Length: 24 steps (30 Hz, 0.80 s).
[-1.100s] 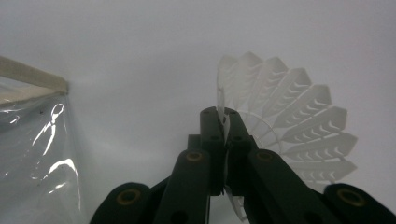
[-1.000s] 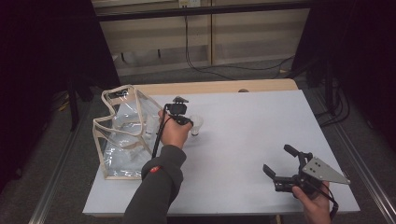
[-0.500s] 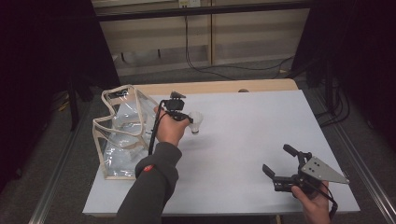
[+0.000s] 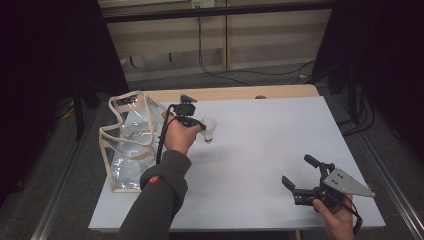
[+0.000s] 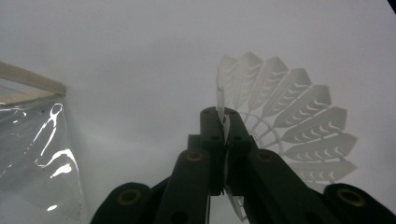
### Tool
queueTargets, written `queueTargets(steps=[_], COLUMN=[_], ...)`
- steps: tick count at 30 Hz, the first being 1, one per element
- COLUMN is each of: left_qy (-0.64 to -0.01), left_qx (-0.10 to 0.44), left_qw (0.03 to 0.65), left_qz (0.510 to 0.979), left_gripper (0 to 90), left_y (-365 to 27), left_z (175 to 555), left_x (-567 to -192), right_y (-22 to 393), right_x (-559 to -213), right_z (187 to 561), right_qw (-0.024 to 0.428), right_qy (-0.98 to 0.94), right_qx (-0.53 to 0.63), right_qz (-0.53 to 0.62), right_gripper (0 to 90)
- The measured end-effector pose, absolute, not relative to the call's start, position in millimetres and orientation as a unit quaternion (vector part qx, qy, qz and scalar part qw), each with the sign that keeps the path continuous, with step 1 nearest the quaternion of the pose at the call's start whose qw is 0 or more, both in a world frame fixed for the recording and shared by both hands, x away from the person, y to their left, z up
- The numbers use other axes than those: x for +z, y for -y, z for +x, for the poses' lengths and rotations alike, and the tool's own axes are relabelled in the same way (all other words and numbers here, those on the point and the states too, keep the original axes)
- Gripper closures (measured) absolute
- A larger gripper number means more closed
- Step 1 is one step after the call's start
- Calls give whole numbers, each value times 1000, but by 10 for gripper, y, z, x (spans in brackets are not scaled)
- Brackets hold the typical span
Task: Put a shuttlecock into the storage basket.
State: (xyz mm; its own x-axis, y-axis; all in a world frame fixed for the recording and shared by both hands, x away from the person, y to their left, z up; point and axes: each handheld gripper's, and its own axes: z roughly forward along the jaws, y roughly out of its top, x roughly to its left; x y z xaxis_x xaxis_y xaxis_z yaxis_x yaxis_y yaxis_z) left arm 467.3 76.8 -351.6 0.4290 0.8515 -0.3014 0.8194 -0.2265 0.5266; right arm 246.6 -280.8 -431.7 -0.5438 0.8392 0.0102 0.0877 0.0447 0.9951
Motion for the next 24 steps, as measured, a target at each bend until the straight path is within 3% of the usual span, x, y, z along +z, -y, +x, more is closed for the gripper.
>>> queueTargets(steps=[24], left_qy=[-526], left_qx=[9], left_qw=[324], left_qz=[786], left_gripper=[896], left_y=[-859], left_z=[4647], left_x=[-3278], right_y=[2802], right_x=[-4317], right_z=[2471], right_qw=[317], right_qy=[-650], right_qx=[592], right_qz=[356], right_gripper=[17])
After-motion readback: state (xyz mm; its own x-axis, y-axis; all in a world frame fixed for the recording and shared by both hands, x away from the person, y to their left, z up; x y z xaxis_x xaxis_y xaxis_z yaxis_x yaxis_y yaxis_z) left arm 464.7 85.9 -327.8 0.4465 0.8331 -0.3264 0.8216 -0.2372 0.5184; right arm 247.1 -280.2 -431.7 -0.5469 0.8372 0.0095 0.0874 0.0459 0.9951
